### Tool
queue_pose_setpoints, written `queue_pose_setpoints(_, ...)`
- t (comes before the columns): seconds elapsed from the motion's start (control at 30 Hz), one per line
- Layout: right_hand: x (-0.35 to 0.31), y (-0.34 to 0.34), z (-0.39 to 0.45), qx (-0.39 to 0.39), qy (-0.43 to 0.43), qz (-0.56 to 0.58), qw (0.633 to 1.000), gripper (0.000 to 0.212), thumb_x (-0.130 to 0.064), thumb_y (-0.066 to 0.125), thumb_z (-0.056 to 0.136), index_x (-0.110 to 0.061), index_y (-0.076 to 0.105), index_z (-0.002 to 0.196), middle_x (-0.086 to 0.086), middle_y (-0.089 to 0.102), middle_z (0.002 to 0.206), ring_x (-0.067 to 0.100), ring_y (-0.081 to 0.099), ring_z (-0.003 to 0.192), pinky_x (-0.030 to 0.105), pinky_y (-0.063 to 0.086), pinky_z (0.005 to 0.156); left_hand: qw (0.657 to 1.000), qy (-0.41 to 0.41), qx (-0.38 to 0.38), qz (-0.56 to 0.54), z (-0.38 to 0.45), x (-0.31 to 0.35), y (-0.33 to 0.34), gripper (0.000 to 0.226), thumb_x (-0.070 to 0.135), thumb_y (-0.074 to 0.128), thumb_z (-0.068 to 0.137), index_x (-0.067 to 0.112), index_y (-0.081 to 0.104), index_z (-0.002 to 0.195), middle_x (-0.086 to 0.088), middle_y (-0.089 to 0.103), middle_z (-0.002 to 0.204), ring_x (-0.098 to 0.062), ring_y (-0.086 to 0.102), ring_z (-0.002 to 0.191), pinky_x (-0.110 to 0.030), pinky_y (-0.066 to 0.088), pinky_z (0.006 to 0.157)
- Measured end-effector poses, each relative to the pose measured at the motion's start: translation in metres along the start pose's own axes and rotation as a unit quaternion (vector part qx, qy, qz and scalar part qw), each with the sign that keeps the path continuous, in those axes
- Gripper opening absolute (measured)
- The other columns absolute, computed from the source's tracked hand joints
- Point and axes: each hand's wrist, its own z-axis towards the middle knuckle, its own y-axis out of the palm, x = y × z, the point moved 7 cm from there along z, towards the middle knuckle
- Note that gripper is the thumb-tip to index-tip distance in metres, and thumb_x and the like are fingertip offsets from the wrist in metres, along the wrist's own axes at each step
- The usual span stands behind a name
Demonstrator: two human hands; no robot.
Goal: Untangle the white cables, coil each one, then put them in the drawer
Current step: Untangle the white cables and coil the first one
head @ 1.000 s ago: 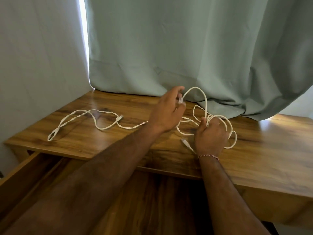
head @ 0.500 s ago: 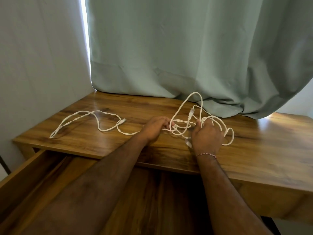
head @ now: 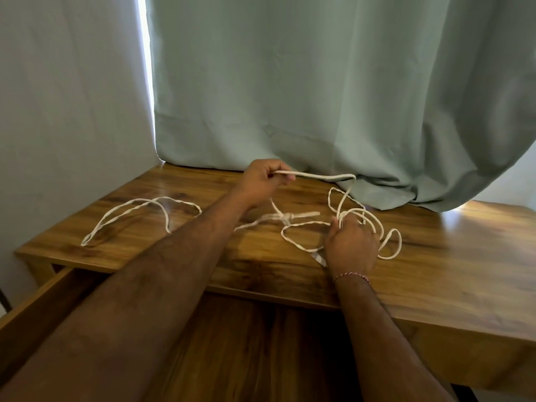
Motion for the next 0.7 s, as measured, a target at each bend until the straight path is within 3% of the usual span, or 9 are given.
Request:
queue_pose_setpoints(0.03,-0.001,0.000,0.000,0.000,-0.001,-0.001,1.000,0.033,-0.040,0.049,0.102,-0.012,0.062,0.094,0.012,0.071,0.084,0.032,0.066,0.086,0.045,0.045,0.090,0.982,0.058,-0.037,0.173,0.000,0.006,0.001,0.017,0.015,0.063,0.098,0.025,0.077,0.095,0.005,0.068,0.093,-0.007,0.060,0.086,-0.033,0.046,0.085)
queue_pose_setpoints(0.1,0.000,0.001,0.001,-0.006,0.001,-0.003,1.000,0.033,-0.041,0.049,0.103,-0.013,0.062,0.094,0.011,0.071,0.084,0.031,0.066,0.087,0.045,0.045,0.090,0.870,0.155,-0.072,0.463,-0.004,0.009,0.007,0.020,0.037,0.057,0.100,0.036,0.075,0.107,0.007,0.059,0.106,-0.014,0.050,0.104,-0.042,0.034,0.093)
queue_pose_setpoints(0.13,0.000,0.001,0.001,-0.008,0.000,-0.005,1.000,0.033,-0.042,0.049,0.103,-0.013,0.062,0.094,0.011,0.071,0.084,0.031,0.066,0.087,0.045,0.045,0.089,0.831,0.175,-0.072,0.523,-0.007,0.008,0.008,0.025,0.042,0.052,0.101,0.036,0.074,0.111,0.006,0.055,0.110,-0.017,0.047,0.109,-0.046,0.032,0.095)
queue_pose_setpoints(0.17,0.000,0.002,0.001,-0.010,-0.001,-0.007,1.000,0.033,-0.042,0.049,0.102,-0.012,0.062,0.094,0.012,0.071,0.084,0.032,0.066,0.087,0.045,0.046,0.088,0.818,0.175,-0.071,0.543,-0.009,0.006,0.009,0.029,0.045,0.048,0.101,0.035,0.073,0.113,0.004,0.052,0.113,-0.019,0.045,0.111,-0.048,0.032,0.096)
queue_pose_setpoints(0.33,-0.011,0.003,-0.003,-0.021,-0.078,0.060,0.995,0.033,-0.040,0.050,0.103,-0.012,0.059,0.088,0.011,0.066,0.078,0.032,0.063,0.079,0.044,0.049,0.077,0.852,0.076,-0.030,0.516,-0.013,-0.013,0.009,0.039,0.047,0.036,0.106,0.029,0.066,0.121,0.000,0.053,0.121,-0.020,0.044,0.118,-0.048,0.032,0.096)
queue_pose_setpoints(0.43,-0.017,0.007,-0.006,-0.073,-0.116,0.186,0.973,0.033,-0.038,0.055,0.103,-0.013,0.051,0.083,0.001,0.056,0.068,0.022,0.058,0.065,0.035,0.040,0.062,0.929,0.016,-0.026,0.370,-0.012,-0.024,0.009,0.034,0.038,0.039,0.109,0.019,0.067,0.114,-0.003,0.059,0.107,-0.026,0.055,0.108,-0.044,0.045,0.091)
queue_pose_setpoints(0.5,-0.016,0.005,-0.007,-0.111,-0.089,0.290,0.946,0.035,-0.036,0.059,0.103,-0.005,0.056,0.088,-0.004,0.061,0.068,0.008,0.059,0.064,0.031,0.040,0.062,0.971,-0.002,-0.032,0.236,-0.007,-0.024,0.008,0.029,0.032,0.042,0.109,0.016,0.066,0.106,0.000,0.063,0.090,-0.023,0.063,0.089,-0.040,0.052,0.079)
queue_pose_setpoints(0.6,-0.025,-0.003,-0.011,-0.185,-0.048,0.523,0.831,0.031,-0.031,0.058,0.103,0.000,0.064,0.101,0.000,0.074,0.071,0.009,0.071,0.077,0.031,0.055,0.076,0.981,0.010,0.020,0.194,0.003,-0.018,-0.004,0.027,0.032,0.044,0.109,0.019,0.066,0.104,0.010,0.060,0.080,-0.009,0.057,0.074,-0.030,0.042,0.064)
queue_pose_setpoints(0.7,-0.028,-0.021,-0.009,-0.194,0.016,0.740,0.644,0.021,-0.022,0.055,0.100,-0.005,0.062,0.090,0.002,0.059,0.055,0.020,0.068,0.070,0.028,0.057,0.073,0.972,0.019,0.109,0.206,0.009,-0.009,-0.019,0.027,0.039,0.046,0.108,0.020,0.066,0.110,0.006,0.062,0.082,-0.010,0.057,0.073,-0.025,0.039,0.060)
